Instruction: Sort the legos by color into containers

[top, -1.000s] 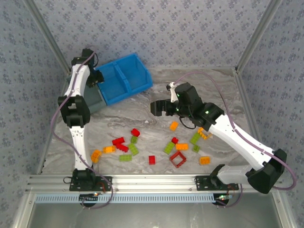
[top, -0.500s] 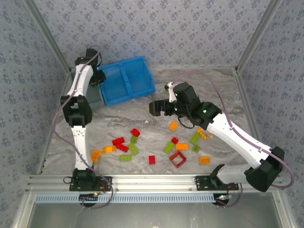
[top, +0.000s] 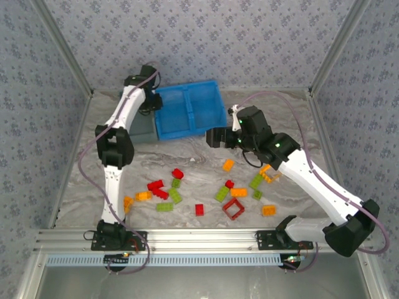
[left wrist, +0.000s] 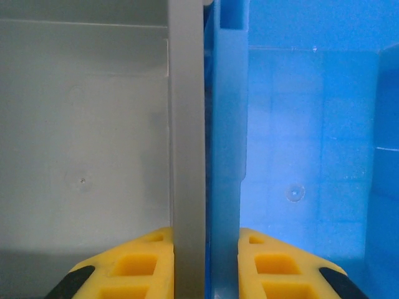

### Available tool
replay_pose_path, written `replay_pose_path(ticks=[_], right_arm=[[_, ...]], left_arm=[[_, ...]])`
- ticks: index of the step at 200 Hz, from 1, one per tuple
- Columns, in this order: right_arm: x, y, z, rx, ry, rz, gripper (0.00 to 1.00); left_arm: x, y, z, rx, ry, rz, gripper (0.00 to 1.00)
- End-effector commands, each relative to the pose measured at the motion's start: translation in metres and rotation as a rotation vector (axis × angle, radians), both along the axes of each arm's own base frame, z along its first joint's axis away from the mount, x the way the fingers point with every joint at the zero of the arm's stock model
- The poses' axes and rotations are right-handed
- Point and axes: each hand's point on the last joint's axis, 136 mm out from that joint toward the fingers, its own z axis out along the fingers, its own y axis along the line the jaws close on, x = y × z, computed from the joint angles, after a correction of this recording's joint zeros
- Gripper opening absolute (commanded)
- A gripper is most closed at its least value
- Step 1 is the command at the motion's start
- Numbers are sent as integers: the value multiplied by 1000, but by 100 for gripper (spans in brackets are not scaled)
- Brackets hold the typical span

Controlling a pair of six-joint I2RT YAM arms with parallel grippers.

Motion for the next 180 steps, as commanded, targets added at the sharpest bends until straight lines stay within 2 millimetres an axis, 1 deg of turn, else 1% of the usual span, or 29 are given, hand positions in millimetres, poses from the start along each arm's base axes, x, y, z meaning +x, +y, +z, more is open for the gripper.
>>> replay_pose_path(ticks=[1,14,34,62,87,88,91,107,135,149,171,180], right_arm=[[-8,-31,1,-28,15,-84,100],[-11,-43,2,-30,18,-117,100],[-15,-64,0,-47,28,-181,100],[-20,-88,-6,-57,58,-255,100],[-22,-97,-3,-45,61,-283,100],[-23,-98,-10,-55,75,-283,100],[-25,-99,-16,-62,85,-285,100],[-26,-102,-16,-65,88,-295,100],[-27,-109,-19,-77,99,-322,100],[-27,-115,-21,-80,110,-349,100],[-27,-122,-25,-82,128,-381,100],[-27,-124,-26,-83,136,-391,99]], left_arm=[[-11,-53,8,-98,-2,-50,8],[-13,-74,10,-123,-13,-69,8],[-17,-101,10,-153,-14,-88,7],[-25,-128,12,-174,-24,-107,7],[-28,-138,11,-181,-24,-97,6],[-29,-138,11,-183,-23,-98,6],[-29,-139,11,-185,-23,-96,6],[-29,-146,9,-198,-26,-99,6],[-30,-149,10,-208,-24,-92,7],[-31,-150,11,-209,-23,-94,12],[-31,-147,16,-200,-33,-98,31],[-32,-147,20,-196,-38,-103,36]])
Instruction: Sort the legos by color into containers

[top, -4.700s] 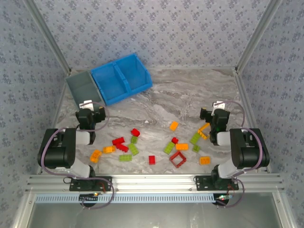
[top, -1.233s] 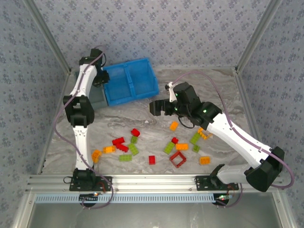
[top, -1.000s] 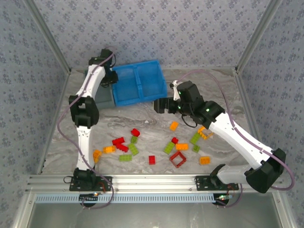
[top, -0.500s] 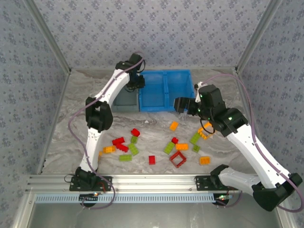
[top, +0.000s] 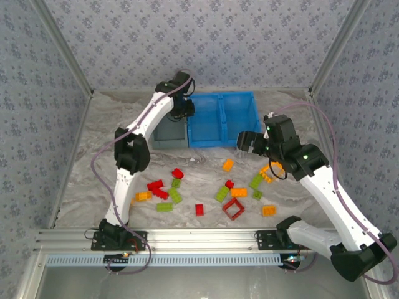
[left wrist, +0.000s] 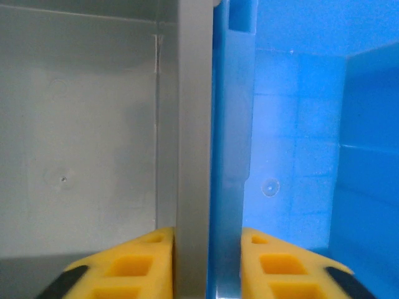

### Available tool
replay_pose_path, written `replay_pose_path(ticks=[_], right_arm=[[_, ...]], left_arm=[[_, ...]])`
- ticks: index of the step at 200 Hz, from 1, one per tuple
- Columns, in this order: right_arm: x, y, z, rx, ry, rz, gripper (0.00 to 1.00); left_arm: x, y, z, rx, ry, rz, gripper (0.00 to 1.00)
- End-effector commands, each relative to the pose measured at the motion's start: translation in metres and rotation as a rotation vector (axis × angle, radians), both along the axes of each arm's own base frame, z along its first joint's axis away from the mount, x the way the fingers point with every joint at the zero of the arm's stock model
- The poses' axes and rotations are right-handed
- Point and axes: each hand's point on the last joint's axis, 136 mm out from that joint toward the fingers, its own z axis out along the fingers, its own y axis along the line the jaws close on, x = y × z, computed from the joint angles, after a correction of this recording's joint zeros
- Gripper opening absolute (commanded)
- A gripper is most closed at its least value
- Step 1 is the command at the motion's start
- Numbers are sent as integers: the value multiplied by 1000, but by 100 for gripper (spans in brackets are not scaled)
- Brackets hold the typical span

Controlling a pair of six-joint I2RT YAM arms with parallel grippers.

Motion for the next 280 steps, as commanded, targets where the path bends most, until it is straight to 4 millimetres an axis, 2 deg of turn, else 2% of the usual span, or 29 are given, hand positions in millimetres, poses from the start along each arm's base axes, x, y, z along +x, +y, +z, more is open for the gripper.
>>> replay_pose_path(ticks=[1,59,83,103,133,153,174,182,196,222,250,280], right_arm=[[-6,-14,-8,-12,38,-61,99],[-7,-29,-17,5,84,-149,95],[-10,-49,-28,2,132,-248,92],[-14,-67,-41,16,187,-335,91],[-20,-97,-70,52,287,-482,88],[-26,-113,-95,82,366,-574,81],[-30,-123,-119,99,418,-640,74],[-31,-126,-129,105,431,-655,71],[-29,-127,-145,120,447,-665,64],[-26,-131,-173,137,498,-680,56],[-16,-134,-194,162,514,-681,49],[-9,-139,-209,169,538,-692,49]], left_arm=[[6,-13,18,-50,-51,-10,36],[4,-5,44,-22,-99,-24,55],[-2,-1,66,-8,-141,-18,65],[-10,3,87,-11,-184,-6,69],[-35,6,116,-35,-246,-13,73],[-72,-14,134,-88,-302,-101,76],[-131,-49,130,-158,-319,-247,78],[-151,-66,135,-204,-354,-299,78],[-194,-90,129,-269,-369,-380,78],[-259,-121,118,-372,-380,-491,77],[-306,-139,119,-399,-417,-557,77],[-334,-151,123,-415,-456,-607,76]])
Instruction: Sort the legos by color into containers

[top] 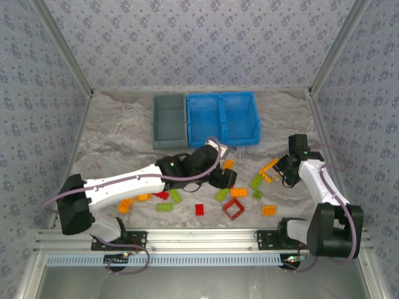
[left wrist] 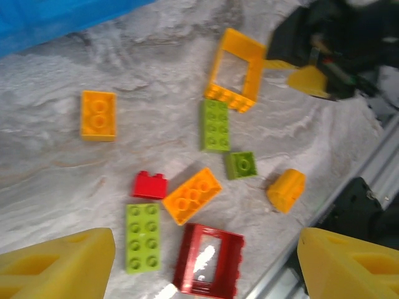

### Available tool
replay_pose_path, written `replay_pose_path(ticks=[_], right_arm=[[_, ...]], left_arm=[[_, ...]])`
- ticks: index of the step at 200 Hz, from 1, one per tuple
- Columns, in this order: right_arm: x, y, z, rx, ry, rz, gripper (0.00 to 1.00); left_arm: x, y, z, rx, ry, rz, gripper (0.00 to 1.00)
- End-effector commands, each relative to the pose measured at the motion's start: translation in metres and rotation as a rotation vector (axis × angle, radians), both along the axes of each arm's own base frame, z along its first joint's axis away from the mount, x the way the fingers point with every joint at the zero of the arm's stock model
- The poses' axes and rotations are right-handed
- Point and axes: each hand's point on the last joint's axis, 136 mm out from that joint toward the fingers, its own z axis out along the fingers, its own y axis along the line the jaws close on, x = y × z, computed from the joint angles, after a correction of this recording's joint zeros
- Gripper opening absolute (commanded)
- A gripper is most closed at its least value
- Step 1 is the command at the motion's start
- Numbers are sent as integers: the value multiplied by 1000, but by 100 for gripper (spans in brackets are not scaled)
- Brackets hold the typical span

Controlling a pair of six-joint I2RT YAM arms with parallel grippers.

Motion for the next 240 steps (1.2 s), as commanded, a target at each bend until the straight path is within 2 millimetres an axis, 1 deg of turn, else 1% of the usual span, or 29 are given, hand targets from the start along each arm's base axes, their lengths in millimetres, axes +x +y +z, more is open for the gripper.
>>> replay_pose_path(ticks=[1,22,27,75,99,128,159,167,178,191,198,204,216,223,234,240], right_arm=[[14,-2,-7,18,-30,2,49],[12,-6,-17,21,1,-5,47],[18,-8,-17,20,-17,-5,47],[27,-6,-32,41,-1,22,37],[26,-4,-39,54,17,26,31],[24,-5,-43,51,23,14,24],[24,-7,-45,41,29,4,19],[25,-9,-43,33,25,1,15],[25,-11,-41,16,22,-4,8],[26,-16,-31,-12,2,-12,2],[27,-18,-21,-32,-18,-13,0],[29,-20,-8,-61,-45,-24,0],[38,-22,24,-132,-126,-4,0],[38,-20,42,-169,-150,19,0],[48,-15,76,-233,-230,69,0],[53,-9,93,-263,-263,104,0]], left_arm=[[-7,-14,45,-152,-88,10,77],[-19,-21,50,-158,-113,-27,76],[-21,-22,51,-156,-115,-32,76],[-21,-21,45,-140,-107,-25,75],[-22,-20,44,-136,-109,-19,74],[-22,-17,42,-125,-110,-9,74],[-23,-15,41,-119,-108,-4,74],[-22,-14,41,-116,-110,-1,74],[-22,-13,42,-111,-116,2,73],[-21,-10,47,-115,-126,10,73],[-20,-8,50,-116,-134,13,73],[-19,-7,53,-117,-141,17,73],[-17,-3,61,-120,-159,27,73],[-16,-1,66,-120,-171,30,72],[-13,4,75,-122,-193,47,73],[-11,7,80,-121,-206,59,73]])
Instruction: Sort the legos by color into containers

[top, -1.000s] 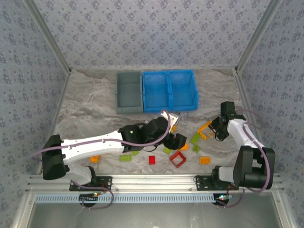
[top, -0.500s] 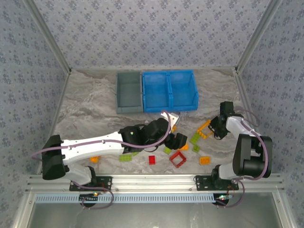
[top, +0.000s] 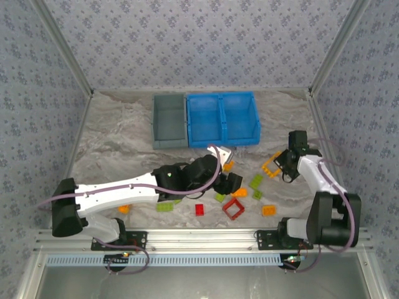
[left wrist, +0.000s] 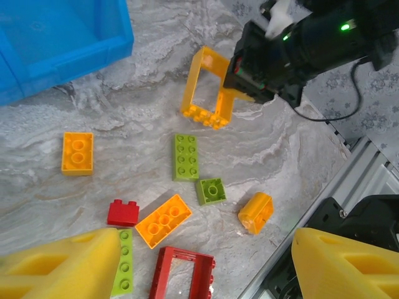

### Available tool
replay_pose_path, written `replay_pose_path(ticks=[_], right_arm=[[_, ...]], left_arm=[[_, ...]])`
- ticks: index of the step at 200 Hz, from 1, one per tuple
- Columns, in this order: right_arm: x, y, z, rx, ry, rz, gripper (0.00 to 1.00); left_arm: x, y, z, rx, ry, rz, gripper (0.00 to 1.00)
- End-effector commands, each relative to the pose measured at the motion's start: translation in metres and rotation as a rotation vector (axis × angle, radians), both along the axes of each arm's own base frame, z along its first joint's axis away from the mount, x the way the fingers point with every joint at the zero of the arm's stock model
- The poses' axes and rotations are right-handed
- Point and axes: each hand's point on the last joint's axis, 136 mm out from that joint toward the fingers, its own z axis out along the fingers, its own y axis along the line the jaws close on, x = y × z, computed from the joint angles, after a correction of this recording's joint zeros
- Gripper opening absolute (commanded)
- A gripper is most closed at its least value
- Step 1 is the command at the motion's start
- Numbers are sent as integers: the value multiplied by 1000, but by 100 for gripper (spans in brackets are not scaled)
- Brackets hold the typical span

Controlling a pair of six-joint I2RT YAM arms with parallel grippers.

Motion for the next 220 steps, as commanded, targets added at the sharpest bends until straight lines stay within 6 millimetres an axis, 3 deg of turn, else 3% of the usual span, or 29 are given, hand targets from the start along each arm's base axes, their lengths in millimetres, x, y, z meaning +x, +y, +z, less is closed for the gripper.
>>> replay_pose_path(ticks=[1,18,38,40,70,94,137,173,220], right_arm=[[18,1,77,-165,-156,64,0],[36,23,118,-256,-237,181,0],[62,58,140,-330,-270,355,0],[69,63,151,-341,-291,371,0],[116,95,159,-376,-285,516,0],[157,108,140,-399,-228,604,0],[220,128,84,-382,-132,729,0],[249,135,43,-362,-34,755,0],[269,146,6,-304,-1,772,0]], left_arm=[[5,13,41,-38,-77,39,73],[12,23,57,-36,-113,76,73],[26,35,72,-31,-119,135,73],[28,37,73,-31,-119,142,73],[56,57,92,-66,-115,236,75],[83,75,96,-84,-77,317,76],[116,89,93,-96,-40,385,76],[121,87,87,-72,-36,386,76],[121,87,64,-29,-6,391,76]])
